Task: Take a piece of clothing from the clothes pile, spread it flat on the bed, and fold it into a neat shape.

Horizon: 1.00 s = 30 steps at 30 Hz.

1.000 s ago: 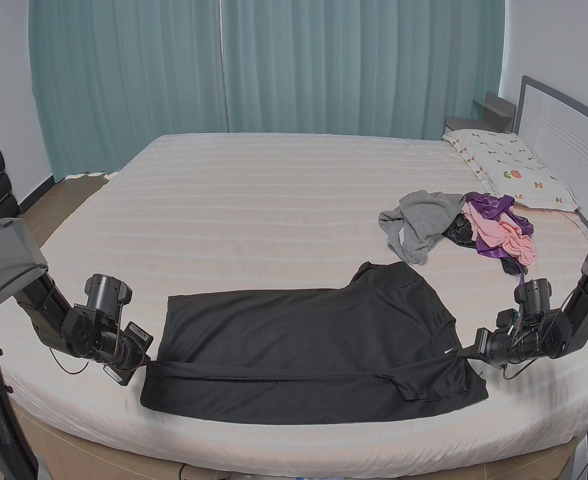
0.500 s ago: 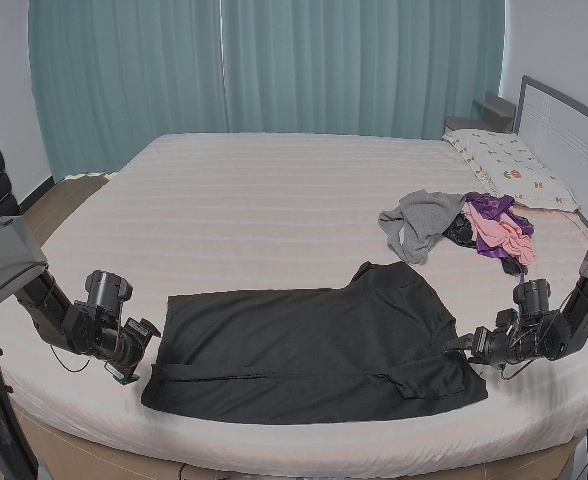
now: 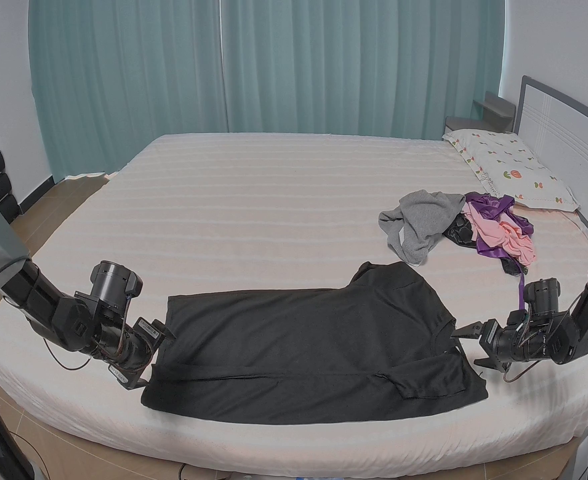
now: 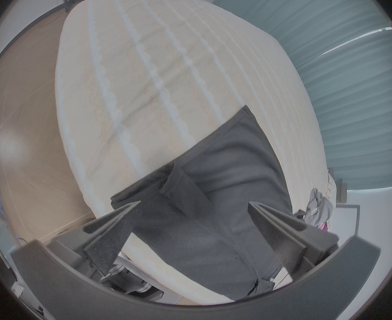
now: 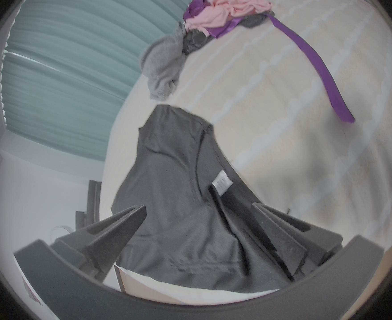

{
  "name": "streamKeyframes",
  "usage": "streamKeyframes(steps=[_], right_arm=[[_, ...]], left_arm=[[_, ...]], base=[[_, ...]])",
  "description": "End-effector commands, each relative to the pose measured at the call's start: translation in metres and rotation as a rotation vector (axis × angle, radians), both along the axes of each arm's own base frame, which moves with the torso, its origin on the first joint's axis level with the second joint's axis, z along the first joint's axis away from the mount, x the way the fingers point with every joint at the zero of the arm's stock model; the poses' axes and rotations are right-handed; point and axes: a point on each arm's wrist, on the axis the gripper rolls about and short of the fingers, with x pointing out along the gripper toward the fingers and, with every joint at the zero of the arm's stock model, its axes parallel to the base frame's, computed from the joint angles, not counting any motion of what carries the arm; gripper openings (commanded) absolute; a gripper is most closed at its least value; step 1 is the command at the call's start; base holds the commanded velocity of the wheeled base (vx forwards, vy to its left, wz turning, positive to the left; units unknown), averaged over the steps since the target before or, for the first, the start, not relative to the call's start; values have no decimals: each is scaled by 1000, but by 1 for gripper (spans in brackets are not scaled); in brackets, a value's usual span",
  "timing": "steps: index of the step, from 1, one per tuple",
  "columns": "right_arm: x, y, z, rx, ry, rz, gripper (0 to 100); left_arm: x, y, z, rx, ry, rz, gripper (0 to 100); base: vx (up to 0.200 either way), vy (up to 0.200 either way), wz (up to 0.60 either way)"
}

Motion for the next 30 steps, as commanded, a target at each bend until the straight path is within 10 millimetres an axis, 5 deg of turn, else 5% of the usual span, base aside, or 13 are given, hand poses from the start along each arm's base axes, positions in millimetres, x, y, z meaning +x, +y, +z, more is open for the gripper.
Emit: streamKeyframes(steps=[1, 12, 30], right_arm=[[-8, 1, -1, 50, -23, -47, 100], [-14, 8, -18, 108, -84, -70, 100], [-18, 10, -18, 138, -85, -62, 100]], left_arm=[[-7, -23, -2, 4, 17, -75, 100], [2, -31, -29, 33, 67, -54, 100], [27, -30, -37, 42, -24, 10, 100]], base=[[0, 0, 0], [0, 0, 0], [0, 0, 0]])
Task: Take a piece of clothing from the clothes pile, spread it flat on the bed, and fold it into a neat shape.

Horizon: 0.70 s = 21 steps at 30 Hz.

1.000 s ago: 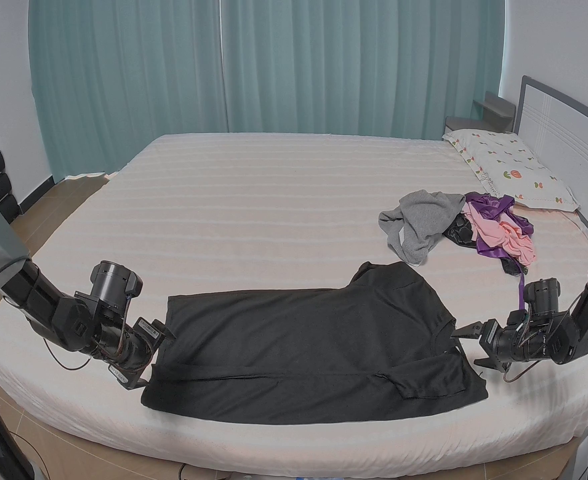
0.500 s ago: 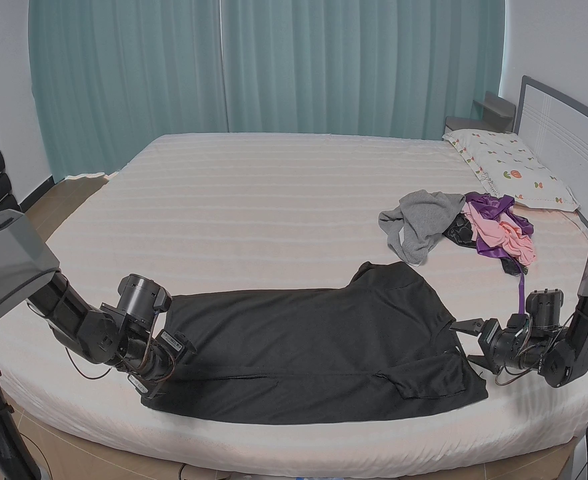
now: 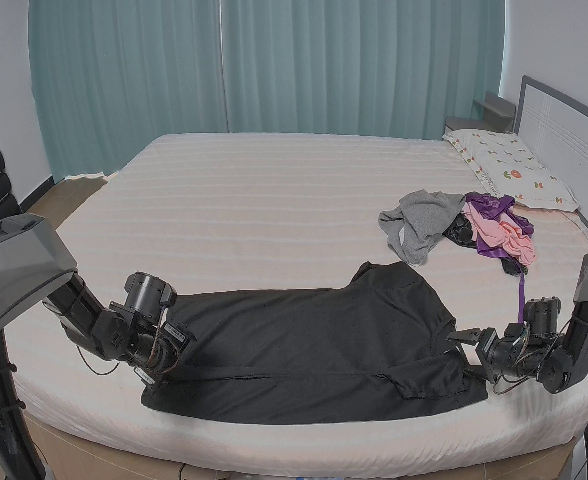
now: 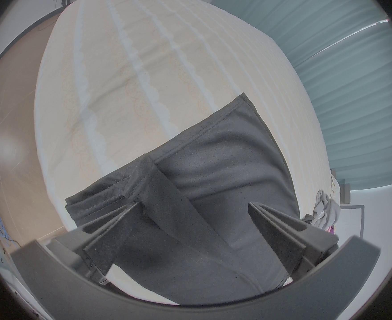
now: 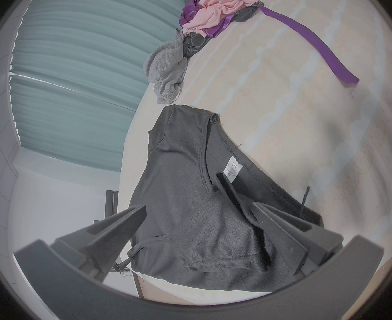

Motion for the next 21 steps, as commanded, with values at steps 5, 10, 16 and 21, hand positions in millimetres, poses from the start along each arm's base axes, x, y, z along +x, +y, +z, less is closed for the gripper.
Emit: streamKeyframes(steps=[5, 10, 16, 21], right_arm=[[0, 0, -1, 1, 6, 0, 100], [0, 0, -1, 1, 4, 0, 100], [0, 0, -1, 4, 2, 0, 100], [0, 0, -3, 3, -3, 2, 100]], left_arm=[[7, 8, 0, -2, -10, 32, 100], [18, 22, 10, -12, -55, 80, 100], [33, 37, 15, -49, -92, 180, 100], [40, 52, 20, -76, -119, 252, 100]], base=[[0, 0, 0], [0, 0, 0], [0, 0, 0], [0, 0, 0]])
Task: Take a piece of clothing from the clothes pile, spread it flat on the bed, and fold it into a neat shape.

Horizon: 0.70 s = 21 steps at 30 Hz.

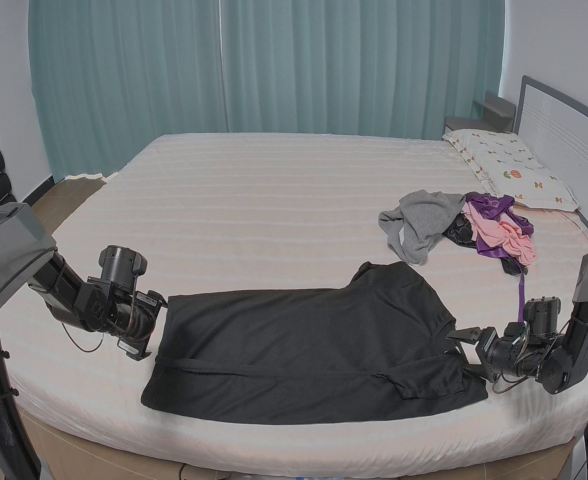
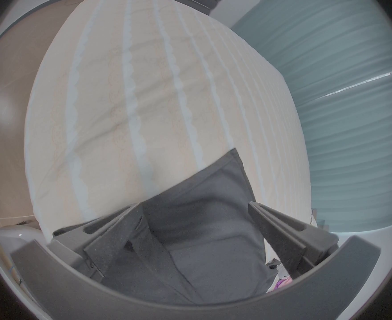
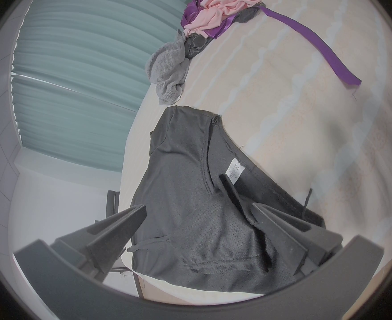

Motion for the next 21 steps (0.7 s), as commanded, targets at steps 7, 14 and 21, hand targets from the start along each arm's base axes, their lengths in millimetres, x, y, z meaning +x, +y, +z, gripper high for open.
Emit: streamKeyframes(steps=[7, 14, 21], right_arm=[[-1, 0, -2, 0, -10, 1, 100], [-2, 0, -4, 0, -4, 1, 100], [-2, 0, -4, 0, -2, 1, 100]], left_arm=[[-7, 10, 16, -33, -28, 6, 100], [-40, -40, 14, -58, 54, -200, 100], [-50, -73, -6, -30, 121, -300, 100]], base=[[0, 0, 0], [0, 0, 0], [0, 0, 0]])
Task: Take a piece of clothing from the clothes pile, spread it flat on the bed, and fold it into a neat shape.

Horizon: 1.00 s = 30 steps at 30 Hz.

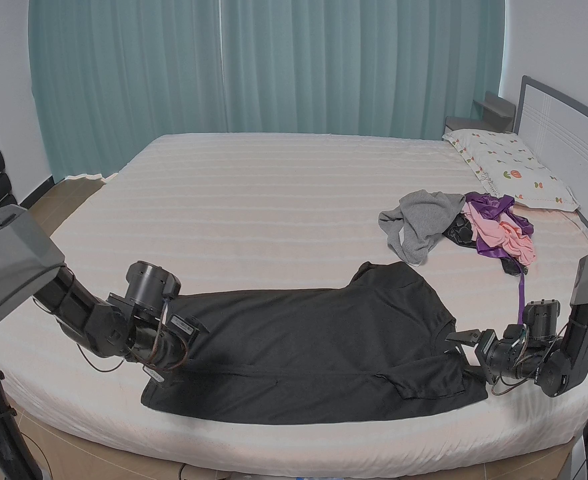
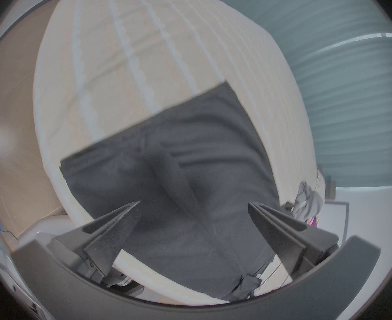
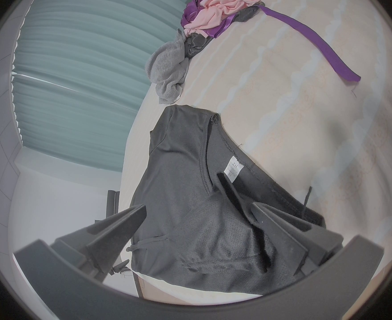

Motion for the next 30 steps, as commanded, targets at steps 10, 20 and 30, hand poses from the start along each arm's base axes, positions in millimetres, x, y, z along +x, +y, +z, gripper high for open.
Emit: streamKeyframes(steps=[10, 20, 30], right_arm=[[0, 0, -1, -1, 3, 1, 100], [0, 0, -1, -1, 3, 1, 100], [-1, 0, -1, -1, 4, 1, 100]], left_arm=[[7, -26, -24, 50, 39, -53, 100], [33, -23, -24, 45, -3, -14, 100], [70, 29, -6, 37, -77, 156, 100]], base=[[0, 0, 0], [0, 0, 0], [0, 0, 0]])
